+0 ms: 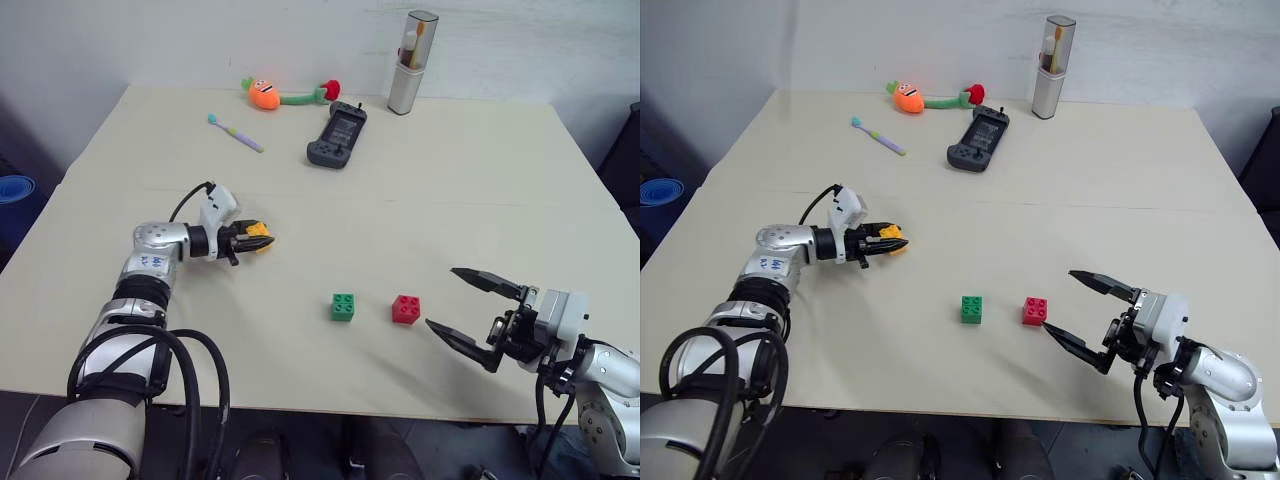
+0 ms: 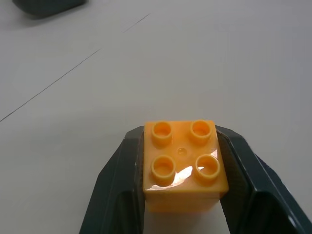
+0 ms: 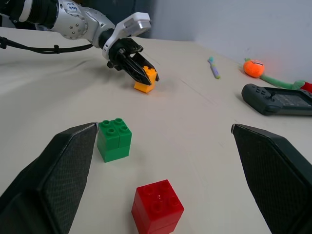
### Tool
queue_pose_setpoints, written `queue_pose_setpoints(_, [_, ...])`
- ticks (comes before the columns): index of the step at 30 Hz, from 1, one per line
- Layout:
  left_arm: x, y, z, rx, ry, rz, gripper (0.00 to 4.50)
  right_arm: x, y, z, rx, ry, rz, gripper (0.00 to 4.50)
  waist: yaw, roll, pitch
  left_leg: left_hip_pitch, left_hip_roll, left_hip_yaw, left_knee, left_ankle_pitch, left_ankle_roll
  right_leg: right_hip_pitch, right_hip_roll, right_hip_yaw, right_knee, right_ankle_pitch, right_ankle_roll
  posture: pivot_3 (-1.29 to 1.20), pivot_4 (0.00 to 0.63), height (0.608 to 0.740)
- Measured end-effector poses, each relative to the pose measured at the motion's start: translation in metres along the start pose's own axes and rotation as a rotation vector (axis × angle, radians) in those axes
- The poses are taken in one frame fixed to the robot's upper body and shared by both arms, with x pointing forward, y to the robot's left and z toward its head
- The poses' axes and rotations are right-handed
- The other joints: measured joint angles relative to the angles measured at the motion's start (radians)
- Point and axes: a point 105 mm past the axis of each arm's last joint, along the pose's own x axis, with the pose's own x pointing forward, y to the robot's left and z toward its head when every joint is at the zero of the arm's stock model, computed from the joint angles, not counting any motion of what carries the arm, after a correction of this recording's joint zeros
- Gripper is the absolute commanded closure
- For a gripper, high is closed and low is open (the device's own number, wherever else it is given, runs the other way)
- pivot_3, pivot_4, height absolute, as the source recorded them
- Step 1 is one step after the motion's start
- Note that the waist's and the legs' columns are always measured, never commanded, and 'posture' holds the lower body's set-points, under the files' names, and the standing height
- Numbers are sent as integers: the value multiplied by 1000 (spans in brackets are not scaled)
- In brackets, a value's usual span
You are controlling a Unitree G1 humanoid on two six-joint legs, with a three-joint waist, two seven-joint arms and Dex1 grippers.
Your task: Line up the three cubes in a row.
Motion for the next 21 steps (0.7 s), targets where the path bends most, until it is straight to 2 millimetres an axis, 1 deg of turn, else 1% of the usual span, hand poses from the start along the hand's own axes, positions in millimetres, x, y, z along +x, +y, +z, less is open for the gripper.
queue_pose_setpoints(1, [-4,-5,4,21,-6,-55,2981,-1,0,0,3,2,0,0,0,0,0,0,0,0,0,0,0,0,0,0,0,0,0,0,150,740])
queue_pose_setpoints(4, [-20,-28,14,179,16,-264,2981,-6,3,-1,5,32,27,0,0,0,0,0,0,0,0,0,0,0,0,0,0,0,0,0,150,740])
queue_pose_setpoints(5, [-22,-31,15,210,17,-276,2981,-8,3,0,4,36,39,0,0,0,0,0,0,-1,0,0,0,1,-1,0,0,0,0,0,150,740])
queue_pose_setpoints(7, [-19,-43,11,251,31,-325,2981,-8,5,1,12,41,67,0,1,0,0,1,0,-2,1,0,0,1,-2,4,0,0,0,0,150,740])
queue_pose_setpoints(8, [-17,-50,5,265,51,-357,2981,-8,6,1,16,44,82,0,1,0,0,1,0,-2,1,0,0,1,-2,6,1,0,0,0,150,740])
queue_pose_setpoints(10, [-11,-58,-4,265,63,-391,2981,-8,8,1,21,47,102,0,2,0,0,0,0,-2,2,0,1,1,-1,8,1,0,0,0,150,740])
queue_pose_setpoints(15, [8,-70,-6,282,37,-450,2981,0,9,2,36,43,129,0,2,0,0,0,0,-2,2,-1,1,1,-1,8,0,0,0,0,150,740])
queue_pose_setpoints(19, [13,-75,-9,294,39,-473,2981,2,10,3,48,47,135,0,0,0,0,0,0,-2,2,-1,1,1,-1,7,1,0,0,0,150,740])
queue_pose_setpoints(21, [13,-76,-12,281,42,-475,2981,2,10,2,58,53,131,0,-1,0,0,0,0,-2,2,-1,1,1,-1,7,1,0,0,0,150,740])
